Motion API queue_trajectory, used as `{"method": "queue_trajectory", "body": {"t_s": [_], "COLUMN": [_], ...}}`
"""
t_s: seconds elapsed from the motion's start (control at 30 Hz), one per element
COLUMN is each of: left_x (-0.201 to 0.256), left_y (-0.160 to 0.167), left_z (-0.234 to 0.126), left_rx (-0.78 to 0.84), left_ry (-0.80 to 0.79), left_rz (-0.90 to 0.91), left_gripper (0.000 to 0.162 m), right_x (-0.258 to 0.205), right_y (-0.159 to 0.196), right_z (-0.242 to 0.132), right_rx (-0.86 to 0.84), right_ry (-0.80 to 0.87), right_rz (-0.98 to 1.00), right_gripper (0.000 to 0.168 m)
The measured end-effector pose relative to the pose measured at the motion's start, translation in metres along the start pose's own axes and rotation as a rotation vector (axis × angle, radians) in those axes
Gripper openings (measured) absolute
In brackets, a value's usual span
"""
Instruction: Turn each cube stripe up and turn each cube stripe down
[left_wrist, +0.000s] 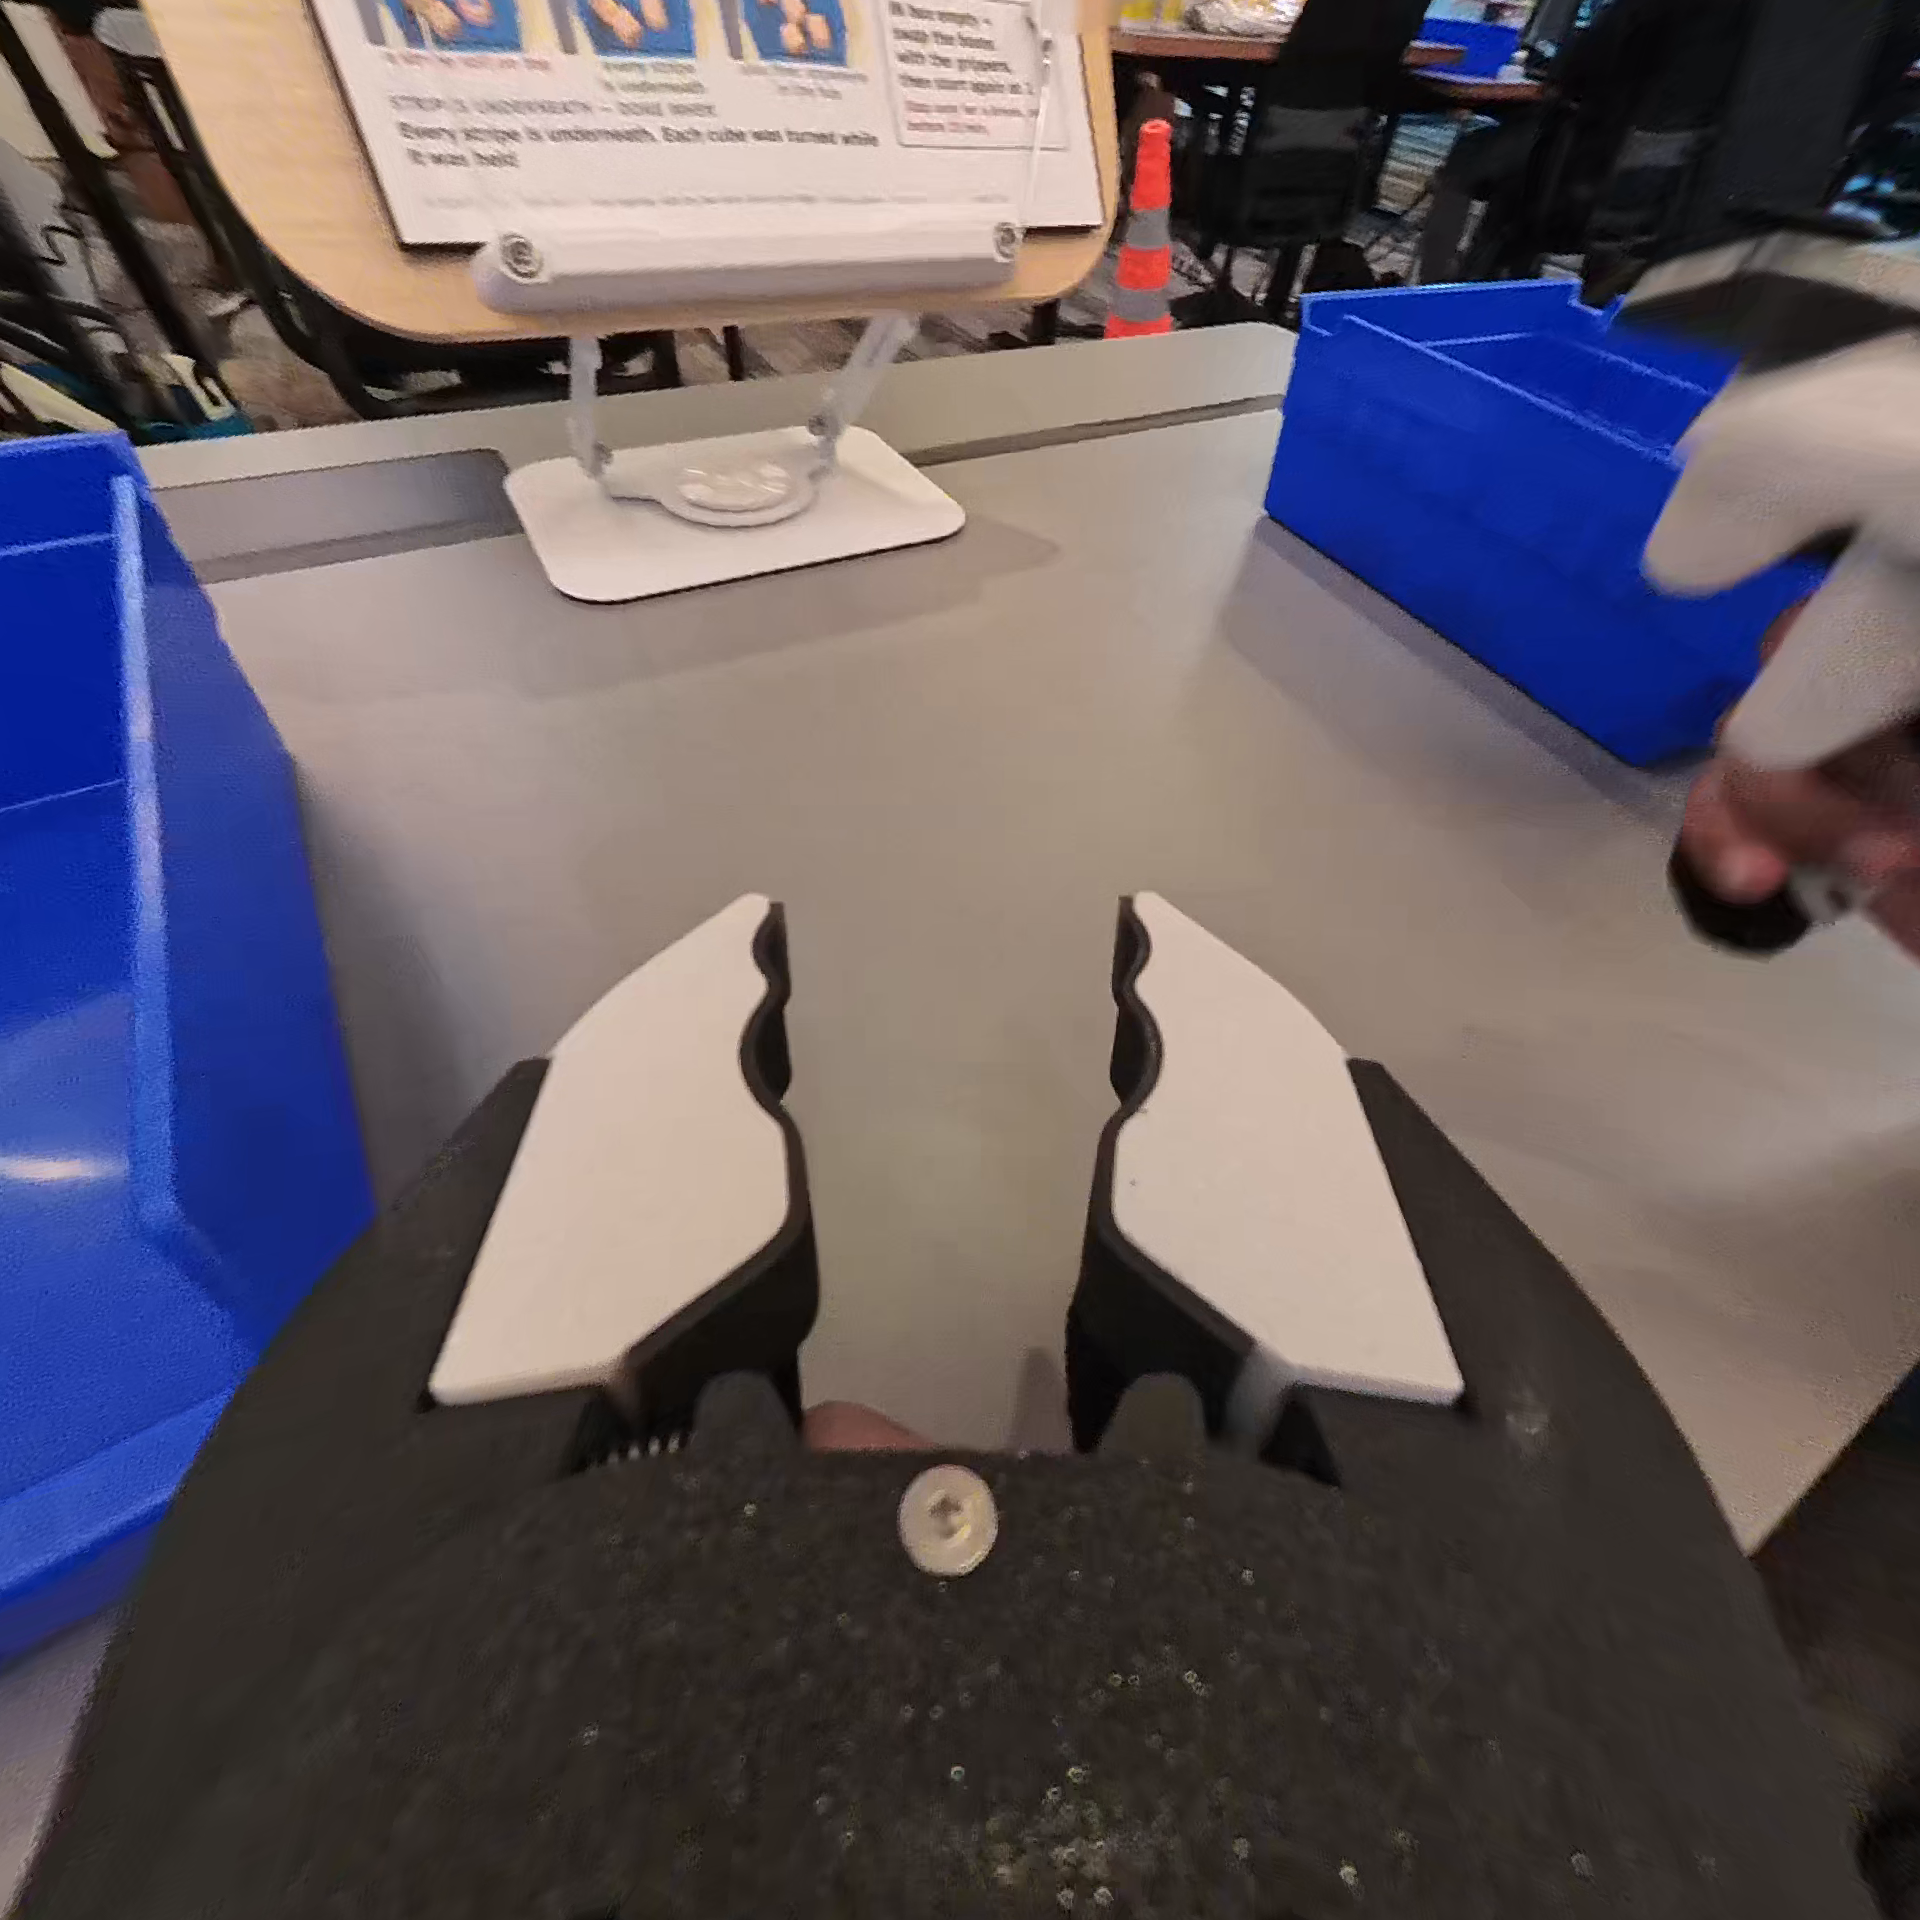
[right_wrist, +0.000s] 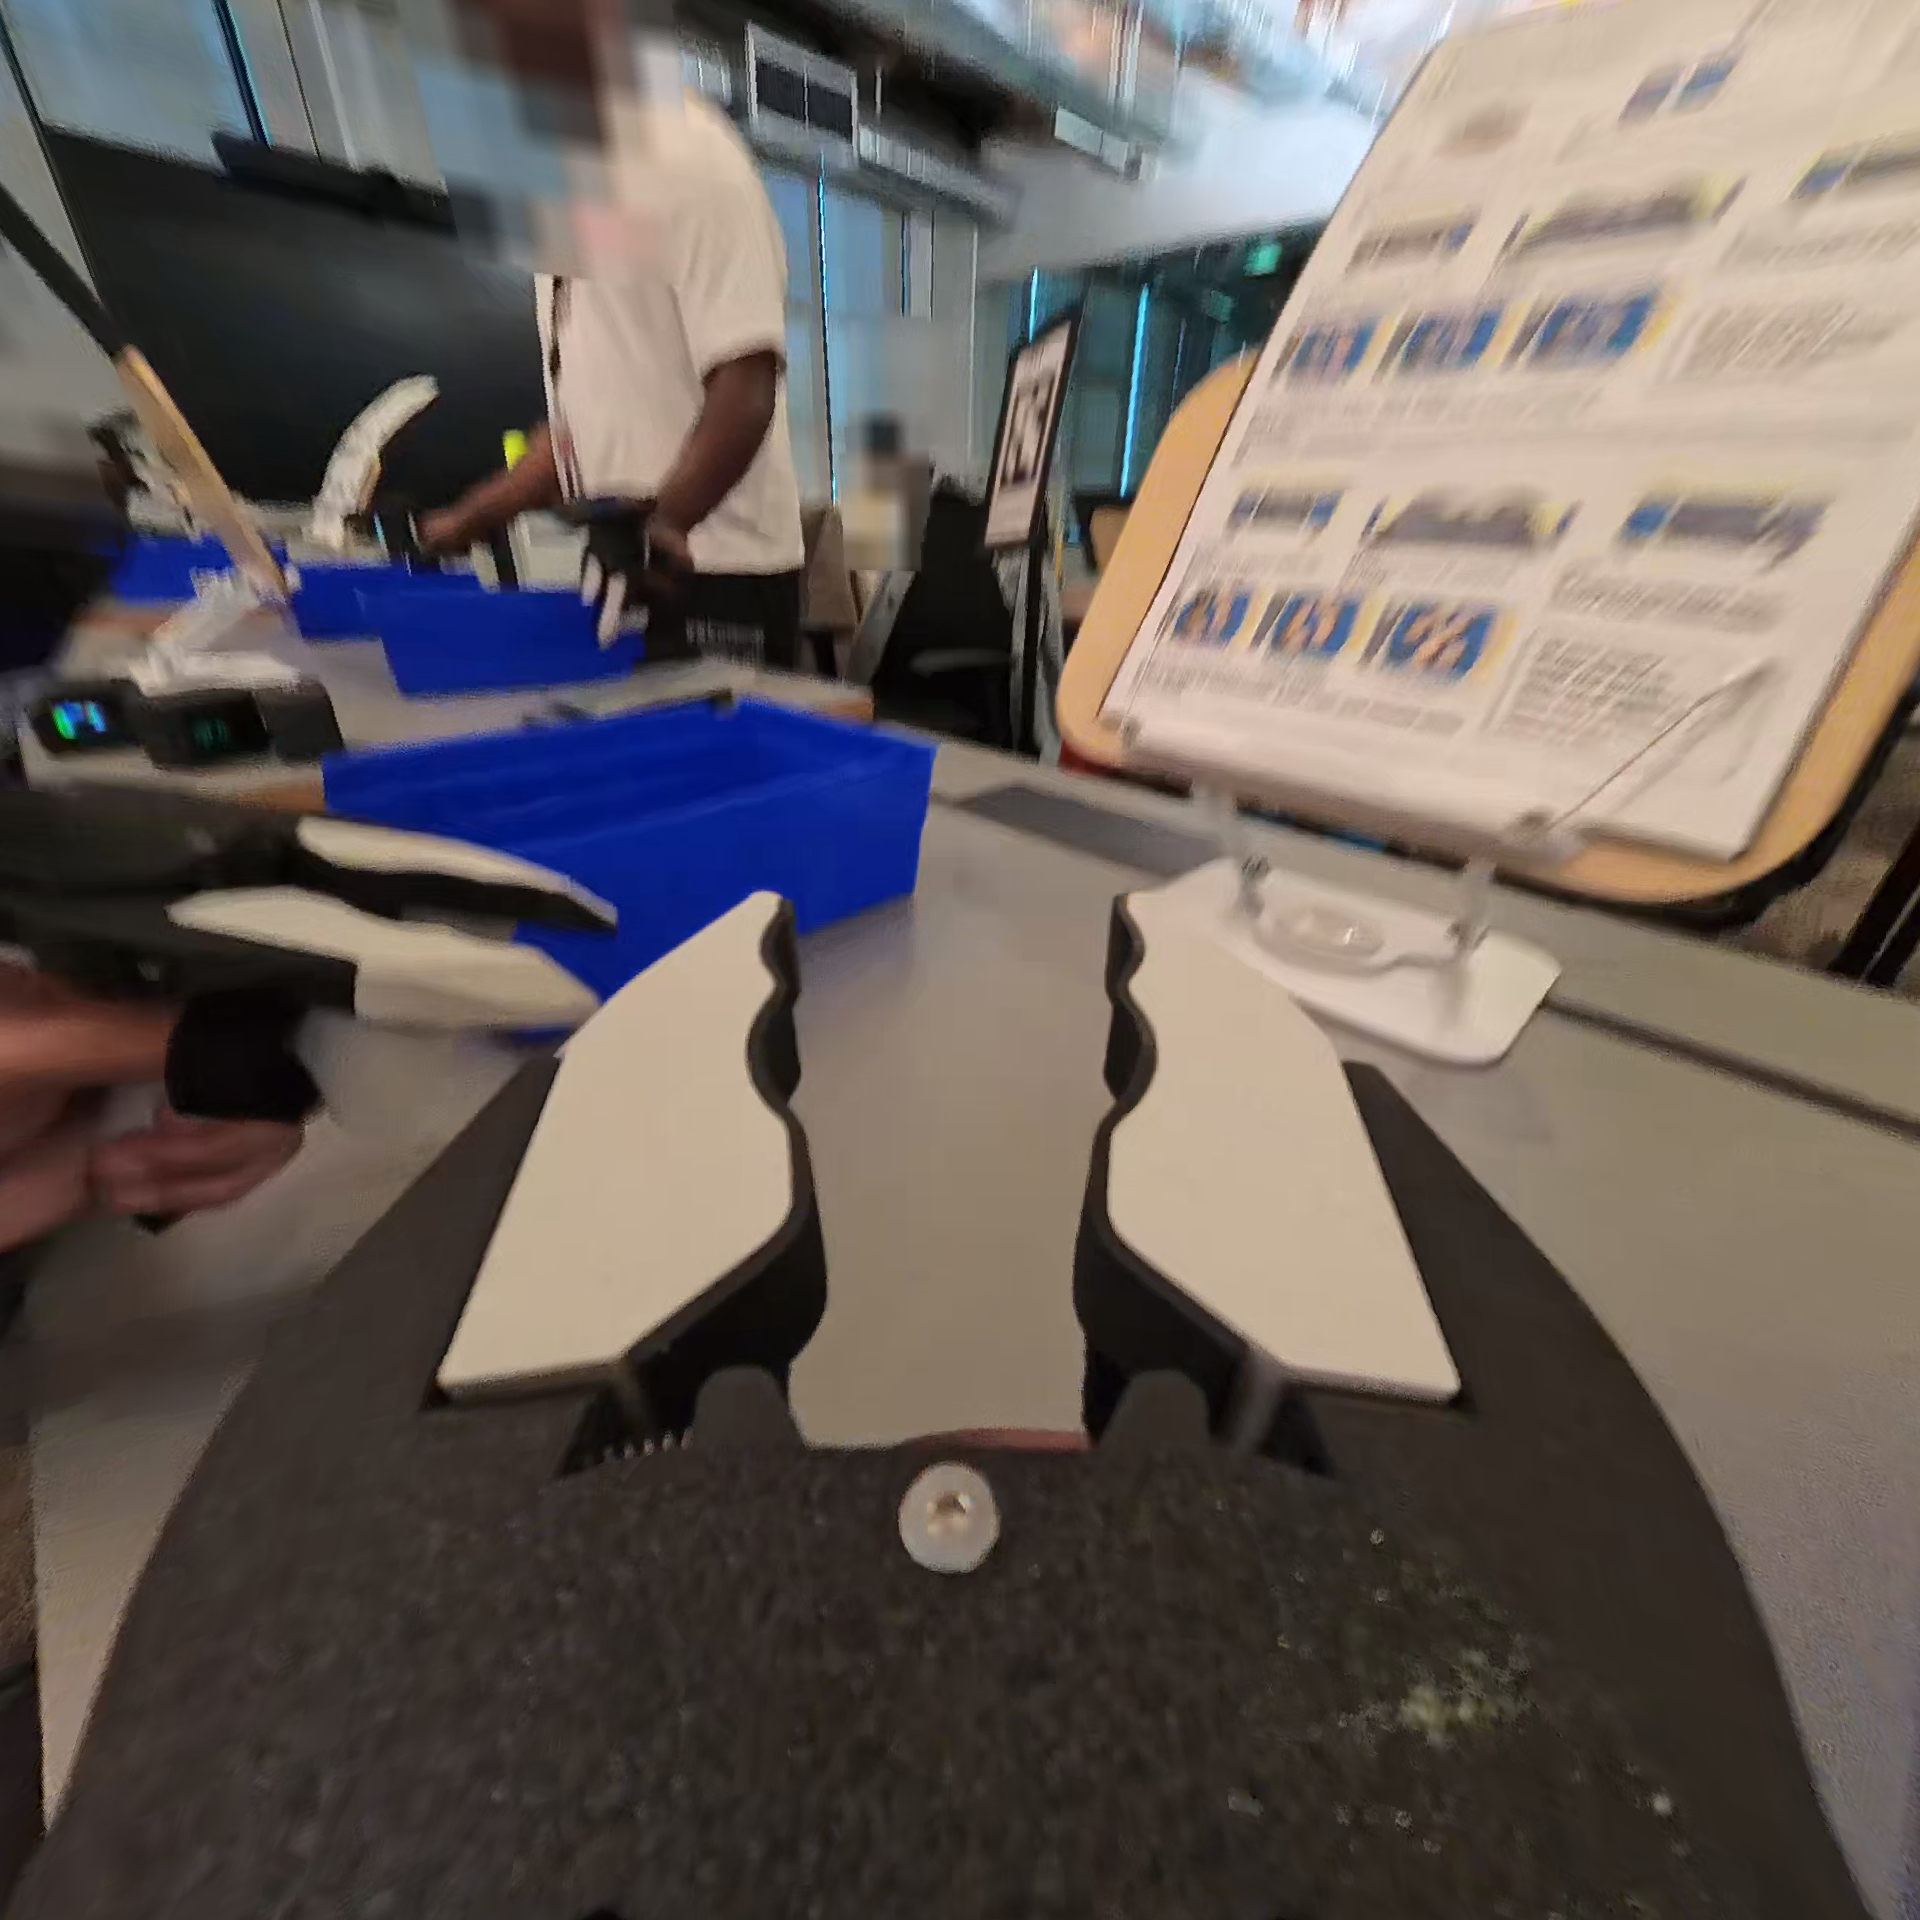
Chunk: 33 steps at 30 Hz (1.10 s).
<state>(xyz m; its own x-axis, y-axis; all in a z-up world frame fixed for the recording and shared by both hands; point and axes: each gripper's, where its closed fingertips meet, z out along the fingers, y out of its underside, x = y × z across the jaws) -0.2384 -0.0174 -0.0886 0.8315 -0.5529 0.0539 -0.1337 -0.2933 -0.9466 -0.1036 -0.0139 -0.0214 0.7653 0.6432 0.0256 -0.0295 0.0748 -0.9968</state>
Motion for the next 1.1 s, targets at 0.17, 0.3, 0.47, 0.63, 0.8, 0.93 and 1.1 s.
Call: {"method": "queue_trajectory", "body": {"t_s": [0.17,0.3,0.47,0.63,0.8,0.93,1.1], "left_x": [0.000,0.013,0.082,0.154,0.256,0.290,0.286], "left_y": [0.010,0.019,0.001,-0.020,-0.030,-0.028,-0.016], "left_z": [0.005,0.014,0.018,0.058,0.129,0.191,0.234], "left_rx": [-0.033,-0.058,0.029,0.115,0.096,0.008,-0.176], "left_ry": [0.005,0.077,0.353,0.231,0.267,0.154,0.083], "left_rz": [0.017,0.014,-0.132,0.111,0.095,0.134,-0.019], "left_gripper": [0.063,0.067,0.065,0.049,0.056,0.055,0.045], "right_x": [-0.026,-0.023,0.034,0.162,0.235,0.253,0.273], "right_y": [0.040,0.035,-0.040,-0.038,0.029,0.053,0.082], "right_z": [0.013,0.010,-0.030,-0.161,-0.306,-0.332,-0.308], "right_rx": [-0.127,-0.144,0.084,-0.027,-0.285,-0.271,-0.384], "right_ry": [-0.071,-0.062,0.083,0.601,0.972,0.959,0.905], "right_rz": [0.060,0.069,-0.005,-0.236,-0.239,0.050,0.109], "right_gripper": [0.058,0.063,0.062,0.063,0.065,0.057,0.054]}}
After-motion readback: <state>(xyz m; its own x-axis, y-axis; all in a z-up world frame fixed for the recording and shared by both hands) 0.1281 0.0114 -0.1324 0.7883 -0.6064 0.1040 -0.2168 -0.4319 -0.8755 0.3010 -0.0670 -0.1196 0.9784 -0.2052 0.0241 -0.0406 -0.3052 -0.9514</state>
